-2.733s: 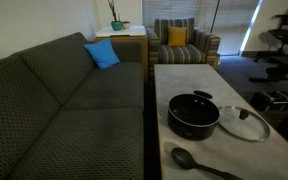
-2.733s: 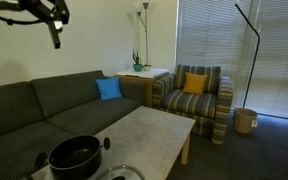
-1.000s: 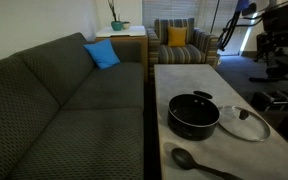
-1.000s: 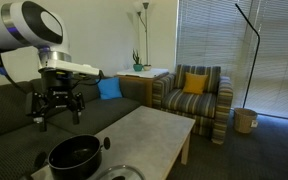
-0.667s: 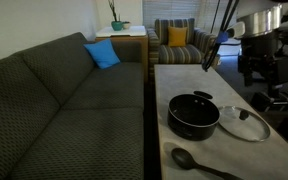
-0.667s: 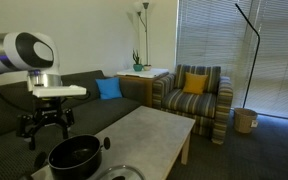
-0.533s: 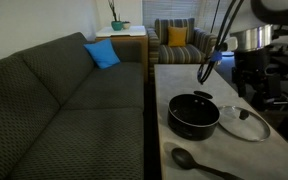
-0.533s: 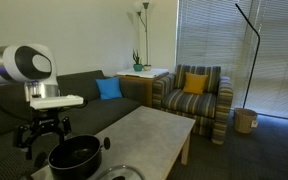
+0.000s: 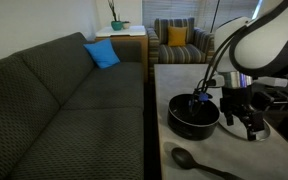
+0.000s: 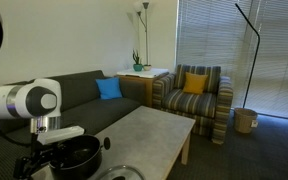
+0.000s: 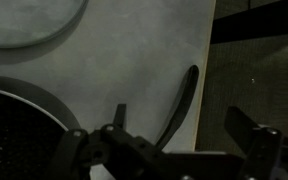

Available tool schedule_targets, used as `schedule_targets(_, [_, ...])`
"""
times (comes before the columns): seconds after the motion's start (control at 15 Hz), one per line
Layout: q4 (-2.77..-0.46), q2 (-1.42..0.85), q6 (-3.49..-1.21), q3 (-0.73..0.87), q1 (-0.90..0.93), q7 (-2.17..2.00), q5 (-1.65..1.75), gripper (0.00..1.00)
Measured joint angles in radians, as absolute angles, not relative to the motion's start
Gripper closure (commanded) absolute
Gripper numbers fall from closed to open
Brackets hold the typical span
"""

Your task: Put the black ladle inside the black pot

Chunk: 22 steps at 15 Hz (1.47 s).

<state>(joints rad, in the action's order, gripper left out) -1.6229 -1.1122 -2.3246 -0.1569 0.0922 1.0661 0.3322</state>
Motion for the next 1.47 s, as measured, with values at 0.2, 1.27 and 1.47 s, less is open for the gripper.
schedule_targets(0.2, [-1.603, -1.124, -2.32, -0.16, 0.091, 1.073, 0.331, 0.0])
schedule_targets(1.27, [-1.516, -1.159, -2.269, -0.145, 0.099, 1.072, 0.337, 0.0])
schedule_targets(1.47, [-1.464, -1.209, -2.269, -0.153, 0.107, 1.072, 0.326, 0.0])
